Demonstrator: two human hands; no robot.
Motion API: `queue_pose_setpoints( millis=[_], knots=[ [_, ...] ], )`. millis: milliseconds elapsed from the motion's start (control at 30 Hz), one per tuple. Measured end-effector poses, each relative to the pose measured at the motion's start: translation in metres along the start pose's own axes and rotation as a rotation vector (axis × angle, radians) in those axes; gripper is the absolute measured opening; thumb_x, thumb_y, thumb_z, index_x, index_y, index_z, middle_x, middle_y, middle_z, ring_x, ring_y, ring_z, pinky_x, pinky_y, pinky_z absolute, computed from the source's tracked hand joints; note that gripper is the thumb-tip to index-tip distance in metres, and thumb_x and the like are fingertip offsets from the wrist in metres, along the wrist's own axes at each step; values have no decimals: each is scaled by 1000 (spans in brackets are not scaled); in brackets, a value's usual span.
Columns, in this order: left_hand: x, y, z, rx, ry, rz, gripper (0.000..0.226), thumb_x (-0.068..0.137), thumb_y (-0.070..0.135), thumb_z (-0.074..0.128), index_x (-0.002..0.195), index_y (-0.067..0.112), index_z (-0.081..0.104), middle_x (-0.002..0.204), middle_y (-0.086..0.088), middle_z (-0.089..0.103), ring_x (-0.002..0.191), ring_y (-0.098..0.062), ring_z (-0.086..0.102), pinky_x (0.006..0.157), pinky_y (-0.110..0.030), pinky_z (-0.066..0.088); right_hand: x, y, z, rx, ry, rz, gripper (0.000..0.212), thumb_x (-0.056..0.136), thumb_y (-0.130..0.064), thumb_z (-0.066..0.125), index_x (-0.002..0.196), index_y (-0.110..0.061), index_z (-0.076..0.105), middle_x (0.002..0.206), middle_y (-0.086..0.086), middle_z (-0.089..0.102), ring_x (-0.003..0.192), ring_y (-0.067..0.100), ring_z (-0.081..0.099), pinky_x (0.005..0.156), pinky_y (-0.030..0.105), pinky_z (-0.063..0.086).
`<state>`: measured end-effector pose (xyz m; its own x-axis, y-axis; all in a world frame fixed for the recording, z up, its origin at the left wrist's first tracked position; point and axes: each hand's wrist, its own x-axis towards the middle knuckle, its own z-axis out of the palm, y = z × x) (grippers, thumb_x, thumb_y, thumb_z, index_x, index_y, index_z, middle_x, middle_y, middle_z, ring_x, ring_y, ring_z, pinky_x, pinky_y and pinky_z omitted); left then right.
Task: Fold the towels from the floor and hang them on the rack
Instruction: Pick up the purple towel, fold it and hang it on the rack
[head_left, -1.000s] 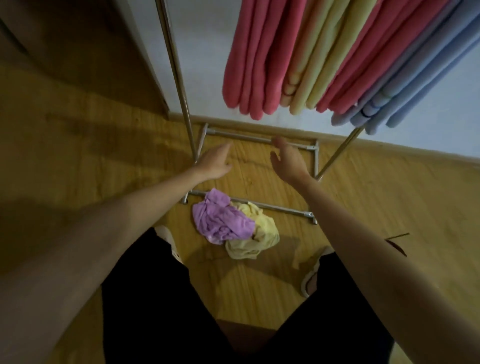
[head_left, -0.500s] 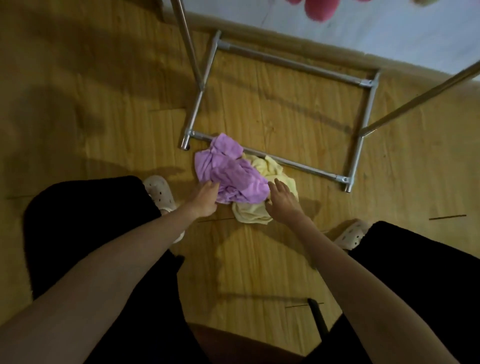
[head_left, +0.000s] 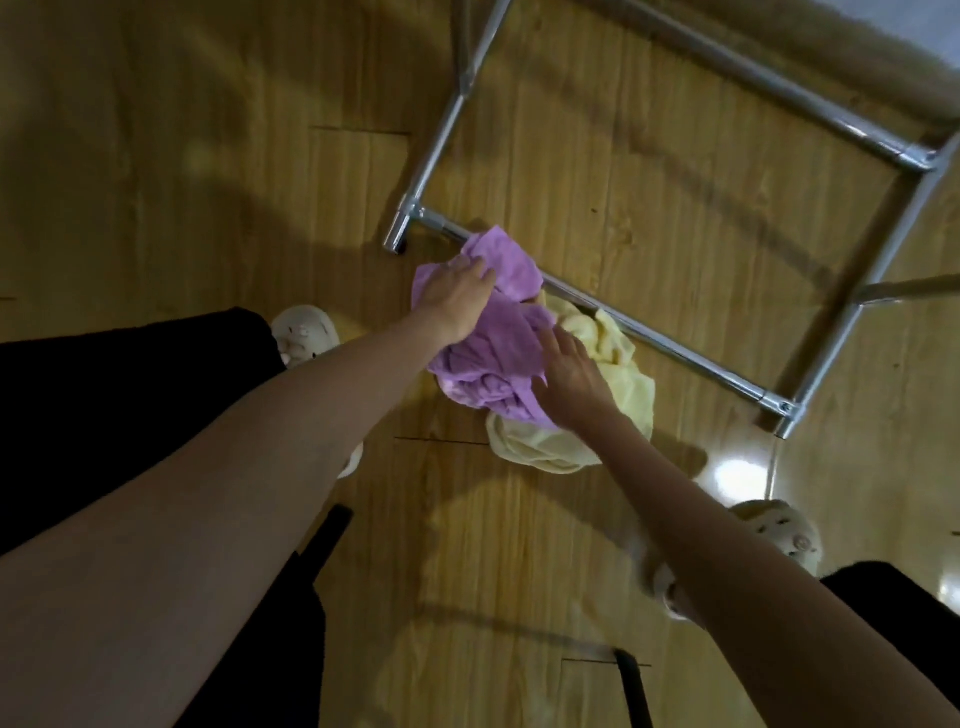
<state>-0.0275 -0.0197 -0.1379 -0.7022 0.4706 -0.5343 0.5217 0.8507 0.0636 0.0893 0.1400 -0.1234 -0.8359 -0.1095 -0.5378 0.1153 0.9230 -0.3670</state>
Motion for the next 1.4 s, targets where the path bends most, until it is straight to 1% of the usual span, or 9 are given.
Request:
queue_pose_setpoints(
  millis=[133,333,567,700,800,933,1067,1200,1400],
  knots=[
    [35,-3,0,17,66,28,46,95,2,38,141,9,34,145,-11,33,135,-29,32,104,-42,36,39,0,-5,36,58,29,59,87,-7,52,142,0,33,134,21,45,124,38,42,102,46,38],
    [64,-13,6,-13,-29,68,76,83,1,61,147,18,25,152,-7,25,139,-29,24,110,-42,28,79,0,-7,38,49,28,56,91,-7,48,142,2,29,133,23,43,123,39,41,102,46,35],
    [66,-9,-6,-114,133,109,35,89,-12,42,120,-1,54,129,-18,46,121,-32,44,101,-38,39,86,-5,1,88,-5,80,50,87,-3,46,134,6,32,129,25,44,121,40,42,102,46,35],
    [50,-19,-7,-338,152,155,17,92,-3,49,98,1,64,110,-13,56,104,-26,54,86,-33,45,82,-9,-6,179,-45,131,70,92,-6,48,148,3,7,144,27,31,131,40,37,106,46,34],
    [29,-23,-20,-507,130,192,14,93,9,54,87,3,66,93,-5,57,84,-19,57,70,-23,38,73,-13,-20,228,-7,91,77,93,-14,56,151,-8,6,142,25,36,119,39,51,87,45,46],
    [-7,-20,-46,-574,135,284,14,88,8,57,77,3,64,84,-7,58,76,-21,57,67,-29,41,57,-19,-35,279,52,7,61,88,-11,64,142,-16,37,127,20,47,102,35,57,78,31,43],
    [-49,-15,-68,-571,195,283,12,87,6,56,76,6,61,88,-3,61,77,-15,56,65,-26,38,27,-28,-53,333,123,-47,26,84,-2,63,110,0,62,114,19,55,101,33,58,79,28,44],
    [-93,-4,-98,-536,253,328,14,90,6,54,77,8,57,85,-2,57,79,-14,50,66,-17,24,-19,-38,-71,372,185,-154,17,86,-6,60,96,6,64,109,20,62,101,29,59,78,20,35],
    [-162,29,-145,-682,374,213,18,95,11,46,79,8,53,79,-7,58,78,-24,54,75,-40,45,-103,-55,-110,592,248,-160,3,96,-9,52,95,-8,54,85,-1,59,81,9,53,72,21,38]
  ],
)
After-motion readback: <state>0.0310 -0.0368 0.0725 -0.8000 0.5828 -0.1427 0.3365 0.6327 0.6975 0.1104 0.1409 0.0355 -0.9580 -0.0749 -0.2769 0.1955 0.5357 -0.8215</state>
